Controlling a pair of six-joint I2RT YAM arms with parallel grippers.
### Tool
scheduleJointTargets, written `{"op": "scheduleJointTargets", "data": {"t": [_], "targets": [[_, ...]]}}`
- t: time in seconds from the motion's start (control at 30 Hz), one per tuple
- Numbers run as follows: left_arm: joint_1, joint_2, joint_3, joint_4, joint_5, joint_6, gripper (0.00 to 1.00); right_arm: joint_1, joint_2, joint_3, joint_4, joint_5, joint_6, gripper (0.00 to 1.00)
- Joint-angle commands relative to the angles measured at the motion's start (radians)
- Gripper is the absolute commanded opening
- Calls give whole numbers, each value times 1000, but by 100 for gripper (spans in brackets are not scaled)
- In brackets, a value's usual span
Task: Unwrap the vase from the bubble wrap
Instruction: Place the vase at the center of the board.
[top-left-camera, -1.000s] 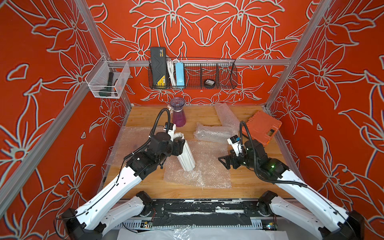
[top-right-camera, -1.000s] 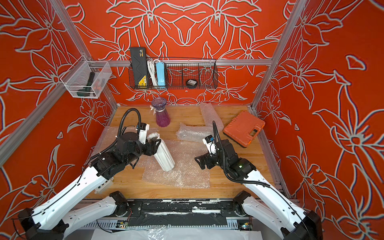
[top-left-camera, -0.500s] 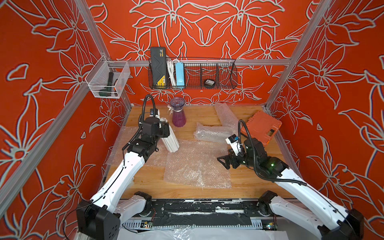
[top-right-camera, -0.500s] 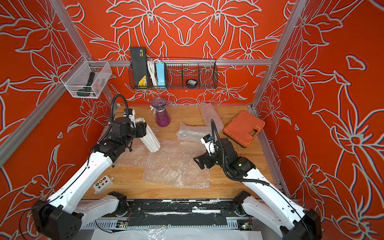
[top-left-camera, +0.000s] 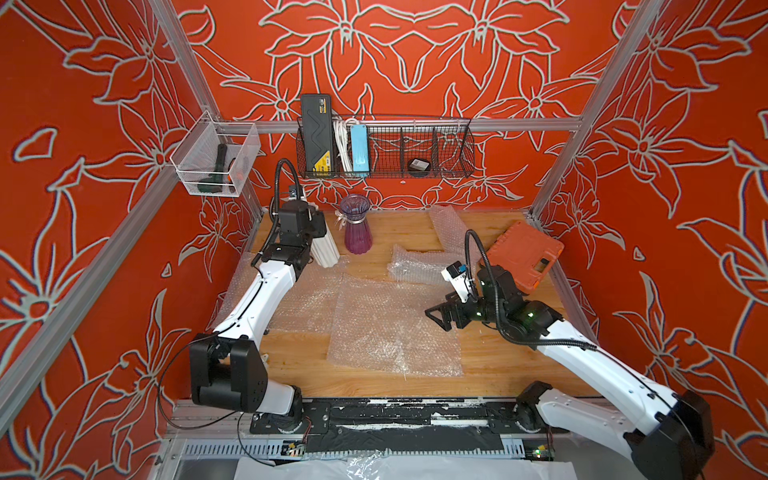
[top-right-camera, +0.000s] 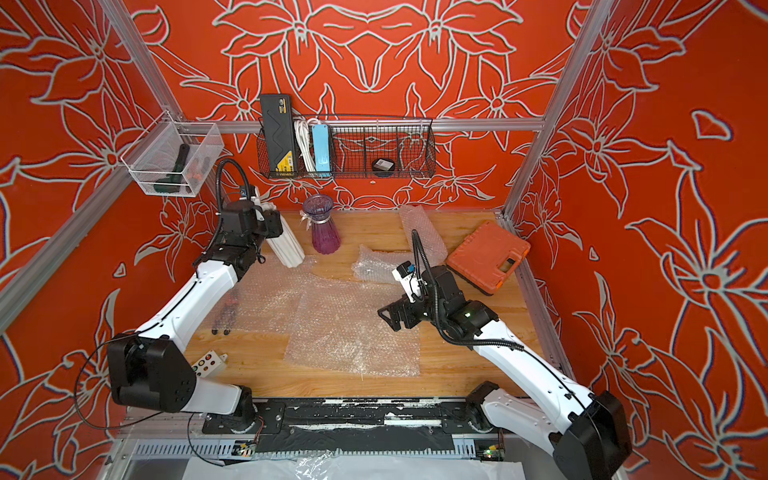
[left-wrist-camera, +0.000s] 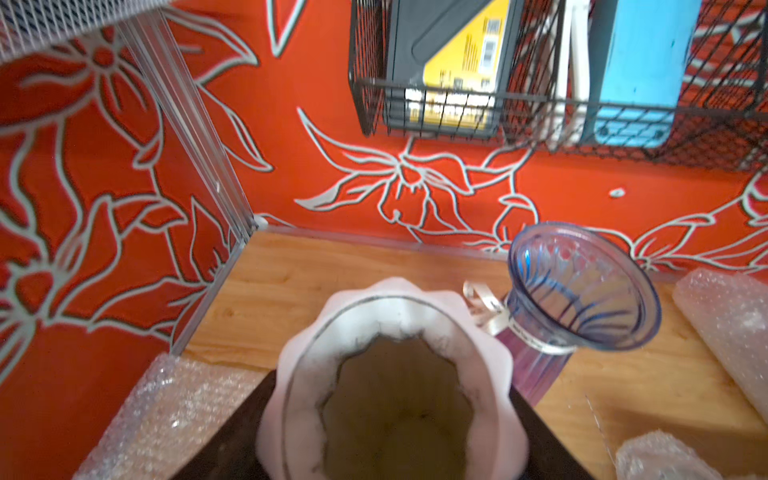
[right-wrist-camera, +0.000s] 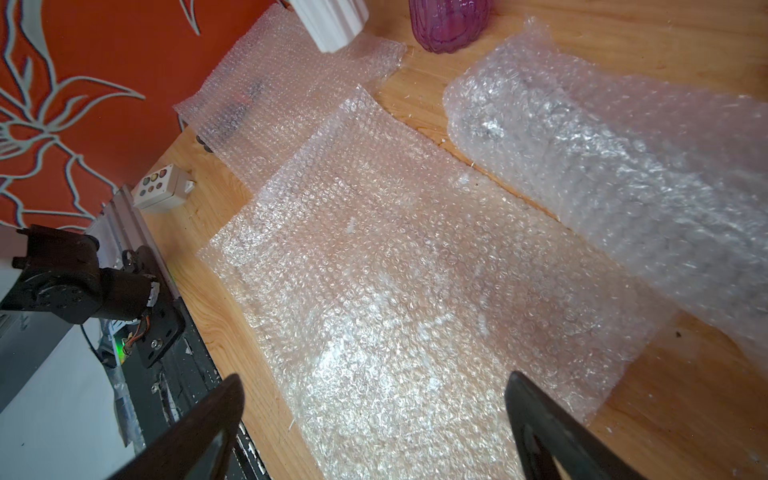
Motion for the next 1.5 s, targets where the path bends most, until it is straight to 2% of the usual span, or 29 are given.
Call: {"op": "scheduleJointTargets", "data": {"t": [0.0,0.2,0.43,0.83,1.03,1.47], "targets": [[22,46,88,208,-25,58,0,-9,21,36,-3,-13,-29,98],[31,192,192,273,-38,134,0,-29,50,36,18,-38,-40,98],[42,290,240,313,-7,131,0,-32,57,45,48,-72,-44,98],[47,361,221,318,33,111,0,-33,-9,12,54,-32,-27,98],[47,348,141,386,57,108,0,-33,-64,9,42,-20,-46,98],[45,409,202,387,61,111,0,-33,-35,2,59,-14,-30,98]]}}
